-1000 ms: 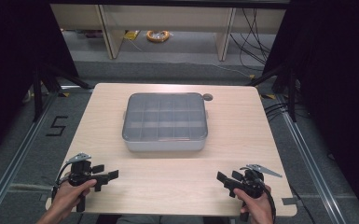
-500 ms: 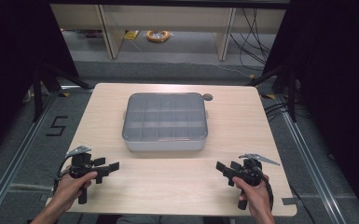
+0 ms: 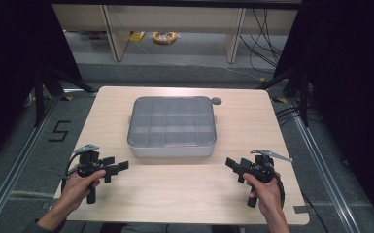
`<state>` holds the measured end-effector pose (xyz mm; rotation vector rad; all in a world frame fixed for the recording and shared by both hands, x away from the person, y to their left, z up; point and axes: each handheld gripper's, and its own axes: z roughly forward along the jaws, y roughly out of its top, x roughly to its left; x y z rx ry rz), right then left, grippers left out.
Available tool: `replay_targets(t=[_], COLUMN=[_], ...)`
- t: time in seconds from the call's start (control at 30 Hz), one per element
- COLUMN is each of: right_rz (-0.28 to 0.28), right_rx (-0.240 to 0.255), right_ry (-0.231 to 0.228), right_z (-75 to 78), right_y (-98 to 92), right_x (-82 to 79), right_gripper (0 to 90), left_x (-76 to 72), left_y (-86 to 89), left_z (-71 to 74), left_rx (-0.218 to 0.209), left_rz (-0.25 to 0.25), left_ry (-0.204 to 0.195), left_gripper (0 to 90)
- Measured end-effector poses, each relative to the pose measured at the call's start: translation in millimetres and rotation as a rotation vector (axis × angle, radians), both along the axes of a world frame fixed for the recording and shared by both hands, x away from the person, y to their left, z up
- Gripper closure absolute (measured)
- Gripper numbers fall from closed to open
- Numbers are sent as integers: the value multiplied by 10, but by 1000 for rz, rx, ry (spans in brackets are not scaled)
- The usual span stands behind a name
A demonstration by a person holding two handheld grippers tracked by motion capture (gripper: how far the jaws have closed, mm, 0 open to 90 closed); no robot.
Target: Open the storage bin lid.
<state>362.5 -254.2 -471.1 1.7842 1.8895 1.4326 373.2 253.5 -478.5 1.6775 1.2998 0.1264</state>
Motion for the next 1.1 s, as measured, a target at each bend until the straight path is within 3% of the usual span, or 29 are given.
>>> replay_targets(t=[0.2, 0.27, 0.33, 0.37, 0.4, 0.5, 0.6, 0.63, 0.67, 0.7, 0.77, 0.8, 0.83, 0.87, 0.9, 0.93, 0.97, 1.03, 1.07, 1.1], right_rz=[-25, -3, -10, -18, -10, -13, -38, -18, -18, -29, -35, -28, -19, -54, -40, -40, -30, -40, -17, -29], right_rx=[46, 30, 34, 57, 30, 53, 86, 60, 67, 99, 99, 75, 73, 150, 103, 106, 88, 107, 81, 85], right_ry=[32, -9, -14, 9, -21, -26, 4, -36, -37, -9, -11, -39, -36, 50, -6, 2, -22, -1, -30, -19], right_z=[80, 115, 123, 152, 149, 190, 250, 237, 246, 270, 280, 271, 268, 321, 288, 293, 281, 286, 266, 279], right_y=[65, 37, 42, 52, 30, 41, 66, 38, 43, 66, 79, 69, 65, 131, 109, 113, 107, 134, 110, 133], right_x=[105, 187, 212, 222, 260, 327, 371, 418, 438, 441, 473, 499, 521, 493, 534, 543, 568, 589, 623, 632], right_gripper=[270, 270, 271, 271, 271, 273, 274, 275, 275, 276, 276, 277, 277, 277, 278, 278, 278, 279, 279, 279], left_x=[121, 152, 188, 207, 226, 280, 344, 361, 377, 391, 413, 425, 438, 448, 455, 464, 476, 495, 509, 518], left_y=[9, 1, -4, -2, -9, -10, -17, -18, -27, -32, -44, -52, -52, -54, -51, -49, -42, -37, -33, -35], left_z=[68, 91, 101, 110, 114, 137, 177, 188, 194, 200, 204, 198, 199, 194, 192, 191, 191, 194, 199, 199], left_rx=[-22, -24, -33, -35, -39, -50, -56, -53, -58, -52, -51, -52, -48, -47, -47, -50, -50, -59, -60, -65], left_rz=[-2, 6, 10, 6, 17, 22, 28, 25, 29, 27, 26, 29, 27, 31, 29, 33, 35, 41, 40, 41], left_ry=[2, -1, -2, 4, -3, 3, -3, 0, -2, -2, 3, 1, 10, 6, 8, 10, 12, 15, 19, 20], left_gripper=[195, 196, 195, 195, 195, 196, 197, 197, 197, 198, 198, 198, 199, 200, 200, 200, 201, 202, 203, 203])
